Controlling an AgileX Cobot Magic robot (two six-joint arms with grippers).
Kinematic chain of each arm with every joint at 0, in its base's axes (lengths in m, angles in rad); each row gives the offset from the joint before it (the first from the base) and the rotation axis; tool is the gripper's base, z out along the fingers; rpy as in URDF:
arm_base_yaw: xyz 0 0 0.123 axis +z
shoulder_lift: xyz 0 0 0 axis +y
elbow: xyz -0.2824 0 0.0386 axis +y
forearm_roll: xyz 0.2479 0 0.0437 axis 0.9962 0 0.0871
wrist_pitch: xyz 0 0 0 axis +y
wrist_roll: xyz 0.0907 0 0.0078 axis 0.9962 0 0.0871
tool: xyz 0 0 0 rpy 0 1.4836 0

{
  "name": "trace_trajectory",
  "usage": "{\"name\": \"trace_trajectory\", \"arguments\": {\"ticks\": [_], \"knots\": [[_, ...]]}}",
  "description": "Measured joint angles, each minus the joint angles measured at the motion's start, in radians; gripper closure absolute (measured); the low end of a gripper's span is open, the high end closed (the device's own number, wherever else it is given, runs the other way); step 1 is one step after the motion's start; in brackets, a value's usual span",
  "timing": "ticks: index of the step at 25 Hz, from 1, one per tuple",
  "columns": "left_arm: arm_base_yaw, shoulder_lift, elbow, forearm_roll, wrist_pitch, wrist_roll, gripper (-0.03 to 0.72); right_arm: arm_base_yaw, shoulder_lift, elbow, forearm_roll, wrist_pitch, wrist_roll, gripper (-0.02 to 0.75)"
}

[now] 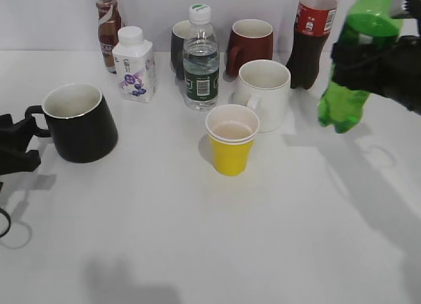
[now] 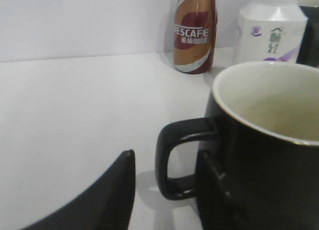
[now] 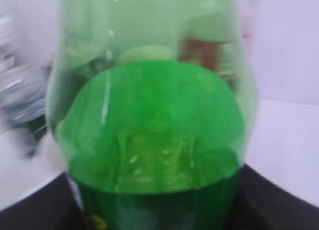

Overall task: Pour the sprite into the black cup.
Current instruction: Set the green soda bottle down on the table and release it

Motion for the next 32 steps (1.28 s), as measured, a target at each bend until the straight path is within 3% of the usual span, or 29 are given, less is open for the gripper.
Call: {"name": "trace_trajectory", "arguments": {"ticks": [11, 16, 20, 25, 28, 32], "knots": [[0.000, -0.157, 0.039, 0.043, -0.004, 0.000, 0.365, -0.036, 0.160, 0.131, 0.002, -0.329, -0.013, 0.352], [-0.001, -0.212, 0.042, 0.071, -0.003, 0.000, 0.365, -0.035, 0.175, 0.143, -0.029, -0.380, -0.021, 0.349], [-0.001, -0.320, 0.042, 0.071, 0.074, 0.000, 0.365, -0.035, 0.175, 0.143, -0.079, -0.402, -0.029, 0.128], [-0.001, -0.586, 0.021, 0.071, 0.406, 0.000, 0.365, -0.035, 0.088, 0.092, -0.086, -0.399, -0.074, 0.099], [-0.001, -0.798, -0.073, 0.071, 0.829, 0.000, 0.365, -0.035, -0.028, 0.024, -0.121, -0.250, -0.080, 0.098], [-0.001, -1.076, -0.277, 0.059, 1.324, 0.000, 0.365, -0.022, -0.262, -0.059, -0.177, 0.058, -0.058, 0.098]]}}
